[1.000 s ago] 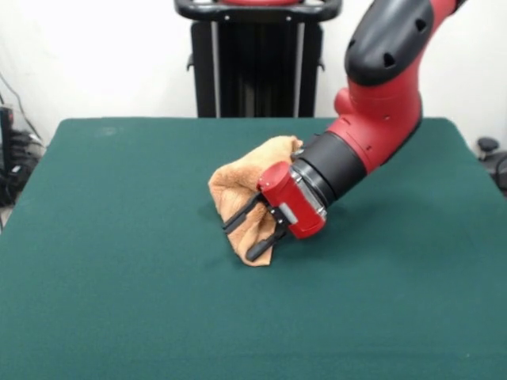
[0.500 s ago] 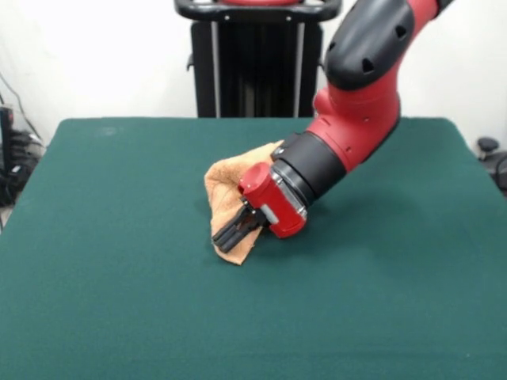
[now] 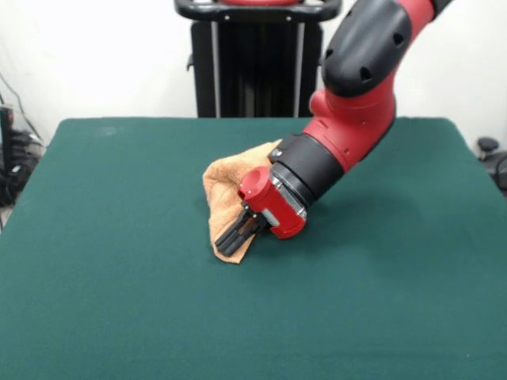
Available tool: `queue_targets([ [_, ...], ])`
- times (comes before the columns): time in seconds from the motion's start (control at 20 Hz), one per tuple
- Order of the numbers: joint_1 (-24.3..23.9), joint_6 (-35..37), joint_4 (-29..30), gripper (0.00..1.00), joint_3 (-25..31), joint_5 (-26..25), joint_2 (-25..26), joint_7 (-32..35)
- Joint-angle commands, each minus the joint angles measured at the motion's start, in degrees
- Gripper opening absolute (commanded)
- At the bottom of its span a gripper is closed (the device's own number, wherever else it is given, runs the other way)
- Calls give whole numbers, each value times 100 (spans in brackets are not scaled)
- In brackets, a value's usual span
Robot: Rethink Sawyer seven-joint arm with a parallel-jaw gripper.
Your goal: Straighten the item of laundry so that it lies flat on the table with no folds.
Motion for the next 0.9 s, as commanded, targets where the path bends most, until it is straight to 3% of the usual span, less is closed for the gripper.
queue_targets([
  [0.05, -162, -347, -620, 0, 1081, -220, 159, 49],
  [0.25, -172, -455, -432, 0, 1172, -320, 7, 186],
  [0.6, -534, -427, 168, 0, 2073, -1155, -1078, -221],
  [0.9, -559, -619, 20, 0, 1937, -1396, -916, 117],
])
